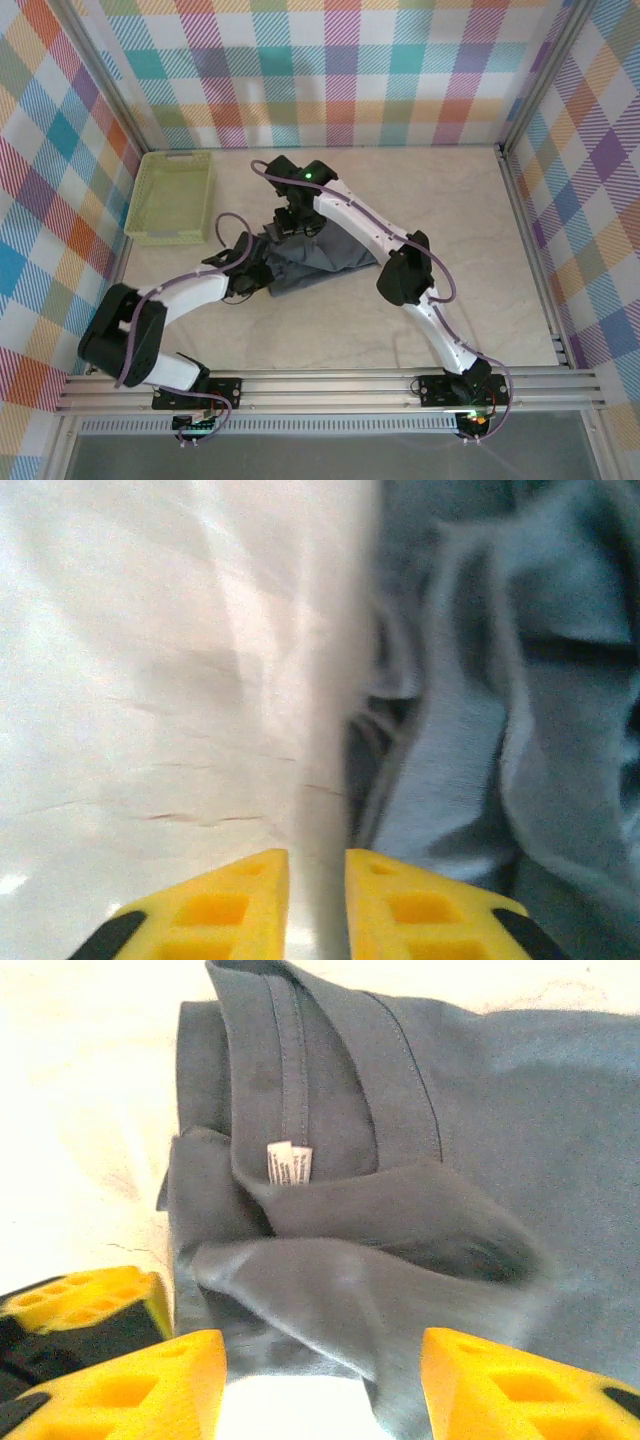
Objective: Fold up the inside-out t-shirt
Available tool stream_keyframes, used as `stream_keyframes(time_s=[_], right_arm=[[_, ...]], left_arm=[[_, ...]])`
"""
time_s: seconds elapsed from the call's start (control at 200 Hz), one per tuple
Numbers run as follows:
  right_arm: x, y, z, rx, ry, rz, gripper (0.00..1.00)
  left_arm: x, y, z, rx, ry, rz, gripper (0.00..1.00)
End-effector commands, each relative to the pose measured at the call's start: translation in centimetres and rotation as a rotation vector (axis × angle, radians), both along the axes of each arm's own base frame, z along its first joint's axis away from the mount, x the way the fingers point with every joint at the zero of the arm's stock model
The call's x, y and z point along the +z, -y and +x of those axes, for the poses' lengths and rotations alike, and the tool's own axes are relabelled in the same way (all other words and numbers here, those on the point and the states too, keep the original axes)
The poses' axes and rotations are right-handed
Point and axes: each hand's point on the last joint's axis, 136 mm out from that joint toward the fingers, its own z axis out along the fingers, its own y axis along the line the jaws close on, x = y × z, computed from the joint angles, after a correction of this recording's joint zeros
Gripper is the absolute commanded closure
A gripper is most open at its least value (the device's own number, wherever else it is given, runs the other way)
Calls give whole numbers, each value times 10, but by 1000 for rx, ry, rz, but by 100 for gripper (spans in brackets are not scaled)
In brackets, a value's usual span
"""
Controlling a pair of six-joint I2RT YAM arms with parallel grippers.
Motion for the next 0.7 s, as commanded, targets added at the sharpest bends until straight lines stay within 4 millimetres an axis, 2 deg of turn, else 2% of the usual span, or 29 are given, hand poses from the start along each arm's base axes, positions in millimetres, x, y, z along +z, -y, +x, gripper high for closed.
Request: stream_keyframes(time_s=[0.0,0.06,0.095,0.185,0.29,0.345,0.435,0.535,0.61,0.695], right_arm=[[79,16,-3,7,151,79,43],[89,39,5,-30,207,47,41],[87,54,12,-63,222,27,41],[64,88,29,-129,208,-4,40],[35,116,42,-187,196,-45,40],[22,121,46,-195,203,-50,38],[0,129,51,-233,180,-44,37],[-13,142,57,-269,173,-26,36],[-17,141,61,-240,181,18,36],[-26,134,66,-191,191,47,35]], left_arm=[[14,-32,-10,84,11,90,74],[25,-30,-7,62,26,89,74],[32,-24,-4,40,38,75,72],[54,-6,5,-26,75,46,66],[79,21,15,-94,111,2,58],[89,37,21,-124,114,-23,53],[93,55,31,-143,95,-29,43],[96,76,48,-185,86,-10,33],[95,86,60,-200,84,19,24],[88,98,73,-218,71,16,20]])
